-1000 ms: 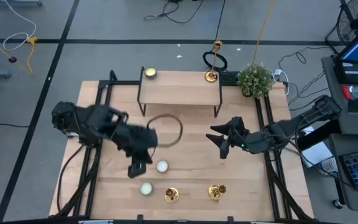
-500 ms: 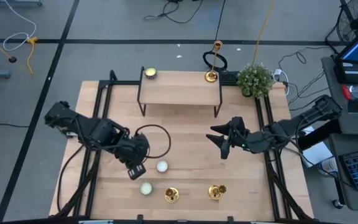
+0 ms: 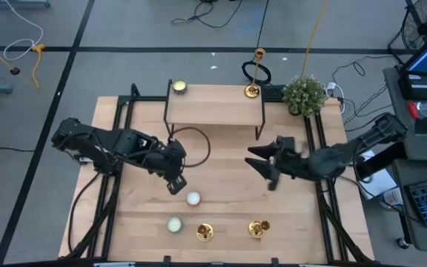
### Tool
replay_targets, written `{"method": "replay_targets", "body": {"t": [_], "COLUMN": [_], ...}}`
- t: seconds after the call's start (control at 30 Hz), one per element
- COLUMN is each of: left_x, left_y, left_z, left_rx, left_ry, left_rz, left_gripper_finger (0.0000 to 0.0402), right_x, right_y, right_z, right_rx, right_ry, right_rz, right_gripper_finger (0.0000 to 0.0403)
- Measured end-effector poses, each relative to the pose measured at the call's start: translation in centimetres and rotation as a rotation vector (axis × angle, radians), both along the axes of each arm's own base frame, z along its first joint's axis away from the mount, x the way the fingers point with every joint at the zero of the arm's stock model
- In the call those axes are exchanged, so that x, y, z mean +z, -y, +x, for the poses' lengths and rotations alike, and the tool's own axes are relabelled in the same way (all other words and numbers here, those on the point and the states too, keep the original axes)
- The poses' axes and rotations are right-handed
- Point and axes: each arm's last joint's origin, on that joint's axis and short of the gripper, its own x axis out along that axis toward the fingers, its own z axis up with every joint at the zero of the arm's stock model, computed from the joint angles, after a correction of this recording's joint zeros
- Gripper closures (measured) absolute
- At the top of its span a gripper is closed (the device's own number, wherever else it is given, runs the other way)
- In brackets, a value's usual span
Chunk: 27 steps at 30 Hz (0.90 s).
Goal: Pick & Place candle stick holders
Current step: Put the right gold candle holder on the shelf aligned with the other gold candle holder
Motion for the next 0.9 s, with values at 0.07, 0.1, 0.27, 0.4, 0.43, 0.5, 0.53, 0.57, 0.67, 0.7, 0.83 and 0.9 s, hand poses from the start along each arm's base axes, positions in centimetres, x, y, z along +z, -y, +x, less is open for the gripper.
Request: {"method": "replay_targets", "body": {"t": [0.07, 0.1, 0.27, 0.4, 0.43, 0.5, 0.53, 0.57, 0.67, 0.7, 0.83, 0.9], "left_x": [0.3, 0.3, 0.3, 0.3, 0.3, 0.3, 0.3, 0.3, 0.3, 0.2, 0.2, 0.2], "left_y": [-0.3, -0.4, -0.8, -0.8, -0.8, -0.8, -0.8, -0.8, -0.8, -0.8, -1.1, -1.3], "left_z": [0.2, 0.3, 0.3, 0.2, 0.2, 0.2, 0.2, 0.2, 0.1, 0.1, 0.2, 0.2], "left_rx": [-0.006, -0.007, -0.006, -0.024, -0.025, -0.028, -0.028, -0.032, -0.042, -0.045, -0.054, -0.048], "left_ry": [0.034, 0.044, 0.04, 0.035, 0.035, 0.034, 0.033, 0.031, 0.022, 0.019, 0.016, 0.014], "left_rz": [0.005, 0.006, 0.027, 0.036, 0.038, 0.039, 0.041, 0.044, 0.05, 0.052, 0.056, 0.054], "left_gripper_finger": [0.0396, 0.0396, 0.0397, 0.0397, 0.0398, 0.0398, 0.0396, 0.0394, 0.0392, 0.0394, 0.0397, 0.0393], "right_x": [1.2, 1.4, -1.2, -5.7, -6.7, -8.3, -9.0, -9.4, -10.6, -11.0, -12.4, -12.8], "right_y": [-0.5, -0.6, -1.0, -2.8, -3.2, -3.9, -4.2, -4.5, -5.4, -5.8, -7.2, -7.6], "right_z": [-0.6, -1.0, -3.1, -5.5, -6.3, -8.1, -9.0, -10.0, -12.3, -12.9, -14.1, -14.2], "right_rx": [0.098, 0.134, 0.214, 0.284, 0.27, 0.208, 0.175, 0.156, 0.116, 0.117, 0.128, 0.139], "right_ry": [0.212, 0.311, 0.502, 0.344, 0.304, 0.224, 0.186, 0.152, 0.055, 0.024, -0.053, -0.056], "right_rz": [-0.063, -0.069, 0.019, 0.135, 0.163, 0.205, 0.217, 0.219, 0.171, 0.126, 0.002, 0.011], "right_gripper_finger": [0.019, 0.019, 0.019, 0.019, 0.019, 0.019, 0.019, 0.019, 0.019, 0.019, 0.019, 0.019]}}
